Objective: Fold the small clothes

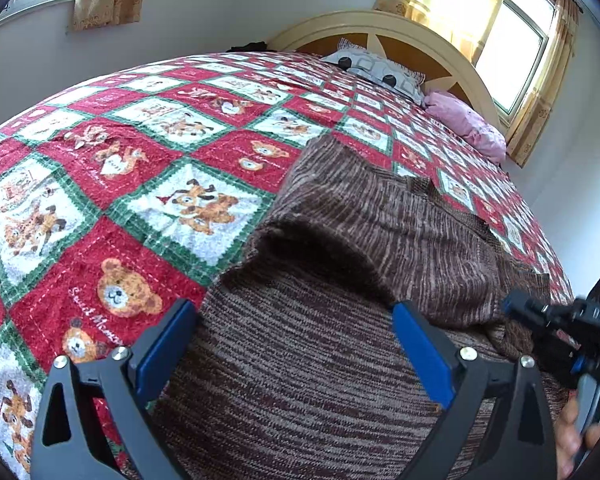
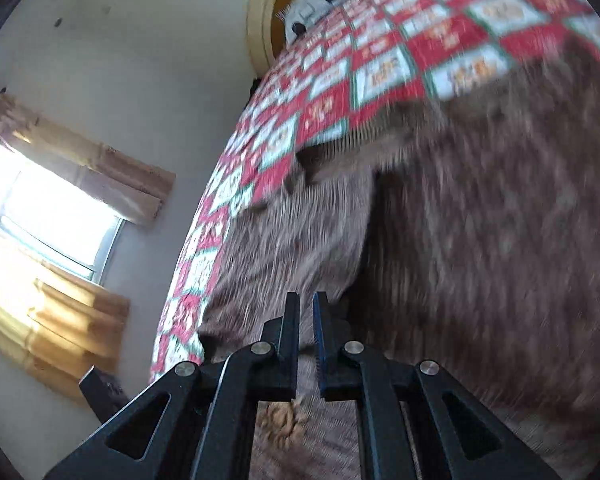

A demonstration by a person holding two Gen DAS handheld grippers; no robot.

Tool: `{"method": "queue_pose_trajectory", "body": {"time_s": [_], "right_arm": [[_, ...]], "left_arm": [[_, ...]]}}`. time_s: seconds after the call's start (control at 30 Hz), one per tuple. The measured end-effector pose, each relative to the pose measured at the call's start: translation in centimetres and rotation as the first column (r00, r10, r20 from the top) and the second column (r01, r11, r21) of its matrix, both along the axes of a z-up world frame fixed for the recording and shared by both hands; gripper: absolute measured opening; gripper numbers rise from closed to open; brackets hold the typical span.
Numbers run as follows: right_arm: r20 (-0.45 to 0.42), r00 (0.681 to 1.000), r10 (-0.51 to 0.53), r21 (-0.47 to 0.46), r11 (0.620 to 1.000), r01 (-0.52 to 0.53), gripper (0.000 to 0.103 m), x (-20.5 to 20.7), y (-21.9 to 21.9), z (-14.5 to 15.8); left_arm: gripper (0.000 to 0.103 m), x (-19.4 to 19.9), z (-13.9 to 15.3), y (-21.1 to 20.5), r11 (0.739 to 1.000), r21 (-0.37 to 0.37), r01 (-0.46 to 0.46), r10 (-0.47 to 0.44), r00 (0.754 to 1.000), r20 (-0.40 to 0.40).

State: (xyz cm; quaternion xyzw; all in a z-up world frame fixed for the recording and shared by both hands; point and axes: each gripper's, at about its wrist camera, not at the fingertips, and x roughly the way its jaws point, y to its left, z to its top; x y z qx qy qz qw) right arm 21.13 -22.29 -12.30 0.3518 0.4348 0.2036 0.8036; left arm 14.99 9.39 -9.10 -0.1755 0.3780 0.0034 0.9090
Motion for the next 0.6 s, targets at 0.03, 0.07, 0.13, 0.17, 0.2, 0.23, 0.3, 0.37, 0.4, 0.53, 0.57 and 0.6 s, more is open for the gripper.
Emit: {"method": "queue_pose_trajectory", "body": {"time_s": [0.03,0.07,0.13,0.17,0.2,0.23,0.3,0.37,0.4,0.53,0.57,0.6], "right_arm": [[-0.014,1.0,0.011,0.004,1.0,-0.011,0.007,0.1,0.6,-0.5],[-0.04,0.999,0.02,0.023,1.0,-0.019,0.007,0.1,1.2,-1.1],[-0.105,0.991,0.085,0.135,0.988,-0.071,0.007,0.3,2.8,-2.4],[-0.117,0.985,0.124,0.174,0.979,-0.102,0.007,0.4,3.7,-2.8],[-0.116,0.981,0.158,0.182,0.974,-0.135,0.007,0.3,4.4,-2.7],[-0.097,0.982,0.161,0.15,0.978,-0.145,0.007,0.1,4.8,-2.2],[-0.022,0.996,0.092,0.053,0.994,-0.091,0.007,-0.6,4.1,-0.4],[0.007,1.0,-0.007,0.029,1.0,0.007,0.017,-1.0,1.9,0.6],[0.005,0.999,-0.04,0.022,0.999,0.04,0.03,-1.1,1.1,0.7],[0.03,0.989,-0.144,0.014,0.989,0.144,0.078,-1.7,-1.7,0.8],[0.027,0.992,-0.122,0.007,0.993,0.122,0.078,-1.5,-1.2,0.8],[0.031,0.994,-0.1,-0.001,0.995,0.101,0.078,-1.5,-0.8,0.9]], "left_arm": [[0.101,0.0,0.0,0.0,1.0,-0.001,0.0,0.0,1.0,0.0],[0.101,0.0,0.0,0.0,1.0,-0.001,0.0,0.0,1.0,0.0],[0.101,0.0,0.0,0.0,1.0,0.0,0.0,0.0,1.0,0.0],[0.101,0.0,0.0,0.0,1.0,0.0,0.0,0.0,1.0,0.0],[0.101,0.0,0.0,0.0,1.0,-0.001,0.0,0.0,1.0,0.0],[0.101,0.0,0.0,0.0,1.0,-0.002,0.0,0.0,1.0,0.0],[0.101,0.0,0.0,0.0,1.0,-0.003,0.0,0.0,1.0,0.001],[0.101,0.0,0.0,0.0,1.0,-0.003,0.0,0.0,1.0,0.001],[0.101,0.0,0.0,0.0,1.0,-0.003,0.0,0.0,1.0,0.001],[0.101,0.0,0.0,0.0,1.0,-0.005,0.0,0.0,1.0,0.002],[0.101,0.0,0.0,0.0,1.0,-0.004,0.0,0.0,1.0,0.001],[0.101,0.0,0.0,0.0,1.0,-0.003,0.0,0.0,1.0,0.001]]}}
